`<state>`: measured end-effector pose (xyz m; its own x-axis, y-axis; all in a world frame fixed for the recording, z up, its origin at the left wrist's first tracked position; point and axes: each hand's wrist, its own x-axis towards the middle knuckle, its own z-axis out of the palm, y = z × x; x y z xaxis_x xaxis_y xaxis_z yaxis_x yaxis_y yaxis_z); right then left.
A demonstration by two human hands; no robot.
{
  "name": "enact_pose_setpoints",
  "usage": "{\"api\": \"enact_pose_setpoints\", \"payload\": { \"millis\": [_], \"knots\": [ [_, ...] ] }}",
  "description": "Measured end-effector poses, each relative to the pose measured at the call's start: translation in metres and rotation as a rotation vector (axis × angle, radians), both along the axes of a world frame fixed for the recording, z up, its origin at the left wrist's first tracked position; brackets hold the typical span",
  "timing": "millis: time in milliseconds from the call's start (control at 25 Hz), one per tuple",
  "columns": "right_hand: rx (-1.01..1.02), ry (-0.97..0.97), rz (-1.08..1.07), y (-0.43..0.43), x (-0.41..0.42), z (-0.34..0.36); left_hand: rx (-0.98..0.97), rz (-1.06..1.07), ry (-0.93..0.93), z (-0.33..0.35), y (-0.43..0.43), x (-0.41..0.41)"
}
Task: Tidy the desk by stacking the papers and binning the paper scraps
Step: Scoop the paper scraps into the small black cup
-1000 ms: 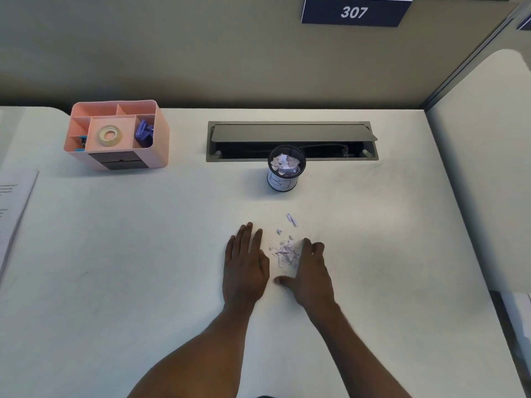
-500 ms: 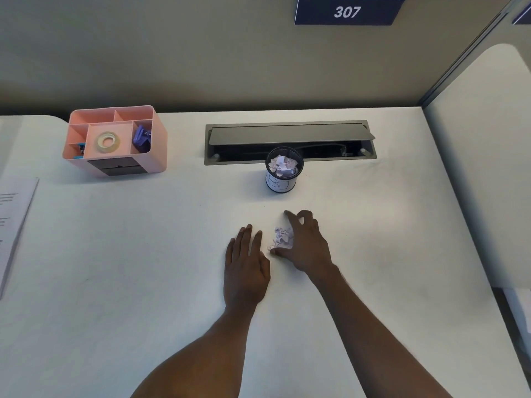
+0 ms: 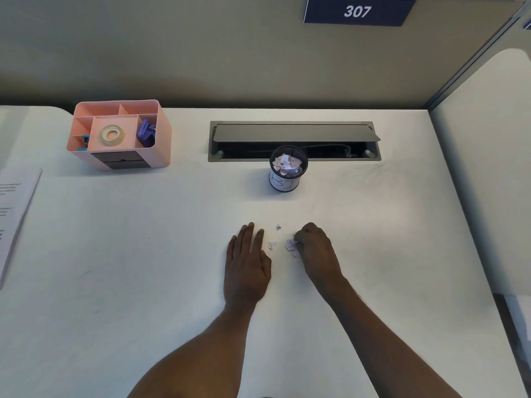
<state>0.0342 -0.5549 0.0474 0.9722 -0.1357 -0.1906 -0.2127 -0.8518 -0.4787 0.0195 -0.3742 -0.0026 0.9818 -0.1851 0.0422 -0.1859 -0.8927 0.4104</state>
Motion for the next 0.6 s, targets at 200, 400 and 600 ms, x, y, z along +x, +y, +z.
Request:
{"api": "enact_pose_setpoints", "payload": {
  "millis": [200, 400, 600],
  "knots": [
    [0.272, -0.18, -0.14, -0.023, 0.036, 0.038, -0.017, 0.004, 0.001, 0.001, 0.0, 0.0],
    [0.228, -0.334, -0.12, -0.026, 0.098, 0.079, -0.024, 0.008, 0.008, 0.0, 0.0, -0.001],
    [-0.008, -0.203, -0.018, -0.017, 0.148, 0.095, -0.017, 0.01, 0.015, 0.001, 0.0, 0.0]
  ]
}}
